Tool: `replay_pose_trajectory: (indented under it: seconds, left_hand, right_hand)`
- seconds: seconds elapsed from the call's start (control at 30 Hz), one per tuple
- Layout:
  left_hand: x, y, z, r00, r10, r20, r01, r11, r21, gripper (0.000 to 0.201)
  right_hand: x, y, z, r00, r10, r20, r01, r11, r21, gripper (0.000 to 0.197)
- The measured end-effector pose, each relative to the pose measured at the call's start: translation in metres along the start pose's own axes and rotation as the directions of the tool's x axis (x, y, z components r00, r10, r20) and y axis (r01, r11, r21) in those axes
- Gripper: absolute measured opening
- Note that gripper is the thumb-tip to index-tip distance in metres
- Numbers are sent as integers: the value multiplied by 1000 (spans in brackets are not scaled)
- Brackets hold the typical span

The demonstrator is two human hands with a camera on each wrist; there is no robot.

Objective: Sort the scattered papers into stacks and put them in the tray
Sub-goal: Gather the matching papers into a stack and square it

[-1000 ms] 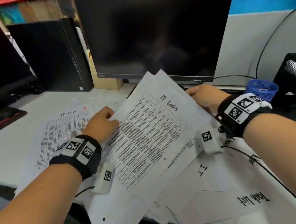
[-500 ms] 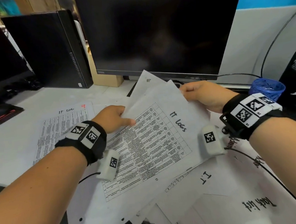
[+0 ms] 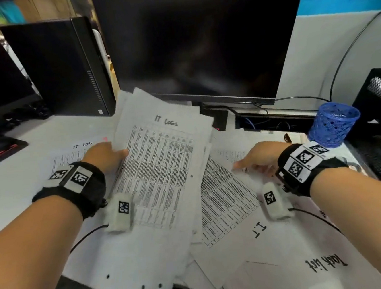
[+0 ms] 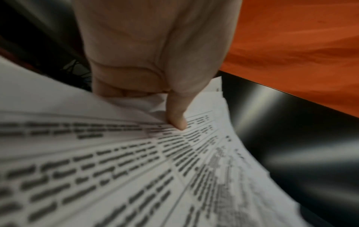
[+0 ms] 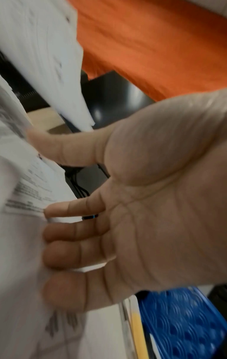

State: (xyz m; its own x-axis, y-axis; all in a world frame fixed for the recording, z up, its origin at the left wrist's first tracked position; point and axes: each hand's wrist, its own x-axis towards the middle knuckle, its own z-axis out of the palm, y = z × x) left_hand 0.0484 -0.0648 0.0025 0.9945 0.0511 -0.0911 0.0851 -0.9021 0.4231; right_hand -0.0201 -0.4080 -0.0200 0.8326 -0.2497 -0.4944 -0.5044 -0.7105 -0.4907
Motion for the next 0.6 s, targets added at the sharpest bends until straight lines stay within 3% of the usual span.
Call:
replay_pose_trajectory:
  seconds: [0.07, 0.17, 0.37, 0.43, 0.47, 0.53, 0.6]
  left_hand:
    - [4, -7, 7, 996, -72, 61, 69, 996, 51, 47]
    - [3, -10, 18, 976, -152, 157, 125, 978, 167, 54]
    - [7, -9, 23, 971, -157, 183, 134, 983, 128, 57]
    - [8, -7, 22, 972, -141, 189, 146, 989, -11, 56]
    - [6, -5, 21, 971, -142, 193, 153, 987, -46, 57]
    - [0, 3, 20, 962, -168, 216, 181, 983, -38, 61]
    - [-6, 12, 22, 955, -180, 235, 204, 976, -82, 63]
  right_hand:
    - [-5, -11, 10, 997, -20, 73, 25, 996, -81, 58]
    - [-7, -27, 26, 990, -95, 102, 116, 969, -218, 43]
    - [-7, -31, 31, 982, -189, 7, 169, 861, -479, 32]
    - [6, -13, 22, 989, -150, 3, 141, 924, -356, 34]
    - [12, -5, 21, 991, -131, 14, 131, 979, -159, 33]
    - [17, 4, 25, 993, -112, 32, 101, 965, 244, 41]
    - [18, 3, 29, 989, -108, 97, 73, 947, 313, 55]
